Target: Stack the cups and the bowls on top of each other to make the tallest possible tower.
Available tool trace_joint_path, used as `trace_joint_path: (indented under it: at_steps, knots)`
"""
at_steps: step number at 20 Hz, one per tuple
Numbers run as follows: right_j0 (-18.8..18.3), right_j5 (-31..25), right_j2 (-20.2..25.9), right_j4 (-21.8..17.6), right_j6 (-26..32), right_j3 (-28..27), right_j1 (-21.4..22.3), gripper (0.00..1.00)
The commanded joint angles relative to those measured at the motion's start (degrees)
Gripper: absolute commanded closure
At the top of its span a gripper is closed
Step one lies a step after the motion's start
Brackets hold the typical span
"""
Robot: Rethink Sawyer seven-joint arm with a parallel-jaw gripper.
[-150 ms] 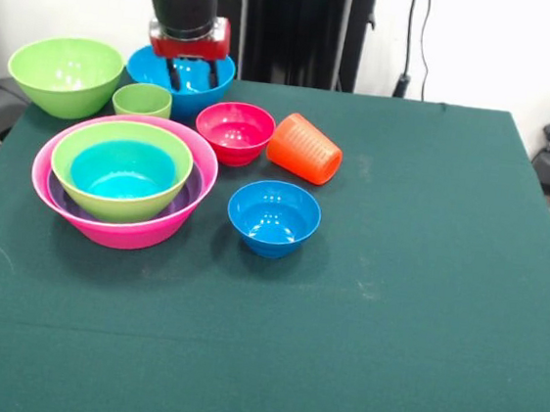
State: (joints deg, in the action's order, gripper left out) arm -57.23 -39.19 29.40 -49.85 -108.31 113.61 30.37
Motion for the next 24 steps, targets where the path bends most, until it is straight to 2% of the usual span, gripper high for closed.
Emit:
trace_joint_path:
  at_steps: [1, 8, 15, 16, 17, 24]
  knots:
    - [2.61, 4.22, 2.93, 1.45, 2.09, -2.76, -3.50, 0.00]
    - [2.01, 2.60, 3.80, 1.56, 4.65, -4.33, -3.36, 0.00]
    - [2.45, -0.31, 3.94, 2.73, 5.50, -3.29, 0.84, 0.00]
    - [2.41, -1.27, 4.20, 3.60, 5.66, -1.99, 3.47, 0.00]
    - [2.41, -1.57, 4.30, 3.92, 5.77, -1.64, 4.29, 0.00]
    - [2.36, -3.64, 5.09, 6.15, 7.28, -0.56, 8.24, 0.00]
